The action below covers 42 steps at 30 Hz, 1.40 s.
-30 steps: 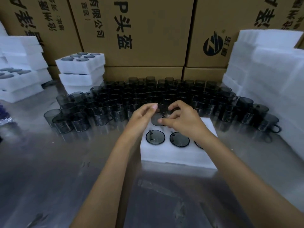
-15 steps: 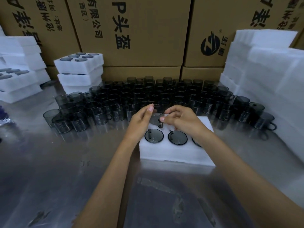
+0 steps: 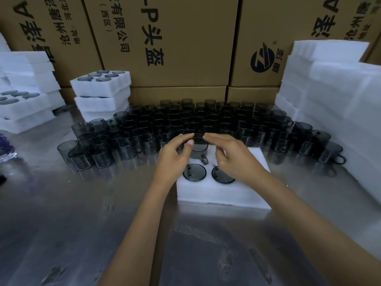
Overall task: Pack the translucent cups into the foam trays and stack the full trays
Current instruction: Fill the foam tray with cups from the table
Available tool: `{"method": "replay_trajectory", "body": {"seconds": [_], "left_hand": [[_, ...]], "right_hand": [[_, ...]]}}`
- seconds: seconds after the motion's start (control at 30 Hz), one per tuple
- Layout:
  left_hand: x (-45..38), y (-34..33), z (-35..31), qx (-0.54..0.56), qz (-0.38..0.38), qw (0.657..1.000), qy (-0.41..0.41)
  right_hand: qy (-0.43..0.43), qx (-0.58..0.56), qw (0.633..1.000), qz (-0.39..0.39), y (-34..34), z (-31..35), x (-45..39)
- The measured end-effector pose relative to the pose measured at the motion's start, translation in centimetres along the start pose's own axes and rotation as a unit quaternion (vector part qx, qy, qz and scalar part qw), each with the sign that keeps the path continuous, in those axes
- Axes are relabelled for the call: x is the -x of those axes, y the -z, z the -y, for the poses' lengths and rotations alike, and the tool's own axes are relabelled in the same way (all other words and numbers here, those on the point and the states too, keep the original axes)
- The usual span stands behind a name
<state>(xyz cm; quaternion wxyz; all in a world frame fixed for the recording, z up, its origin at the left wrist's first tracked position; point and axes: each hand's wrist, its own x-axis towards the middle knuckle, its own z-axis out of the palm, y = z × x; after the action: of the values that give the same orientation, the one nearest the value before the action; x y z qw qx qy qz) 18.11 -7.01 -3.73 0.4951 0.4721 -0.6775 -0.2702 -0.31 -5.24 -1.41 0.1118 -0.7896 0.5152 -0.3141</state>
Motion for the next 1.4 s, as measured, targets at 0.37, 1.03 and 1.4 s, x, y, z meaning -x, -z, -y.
{"method": "replay_trajectory", "body": {"seconds": [0.37,1.03,1.4], "left_hand": [[0.3,0.8,2.3,-0.228,0.182,0.956,-0.007],[0.5,5.0,1.3,-0.086,-0.345,0.928,0.107],[1.0,12.5,7.7,-0.210,-0.341,0.860,0.317]], "right_hand": [[0.040,0.145,0.981,0.124,-0.2,-1.6,0.6],[-0.129,-0.031,0.987,0.094,-0.3,-2.0,0.6],[-0.145,0.015,0.985,0.096,-0.6,-2.2,0.5]]}}
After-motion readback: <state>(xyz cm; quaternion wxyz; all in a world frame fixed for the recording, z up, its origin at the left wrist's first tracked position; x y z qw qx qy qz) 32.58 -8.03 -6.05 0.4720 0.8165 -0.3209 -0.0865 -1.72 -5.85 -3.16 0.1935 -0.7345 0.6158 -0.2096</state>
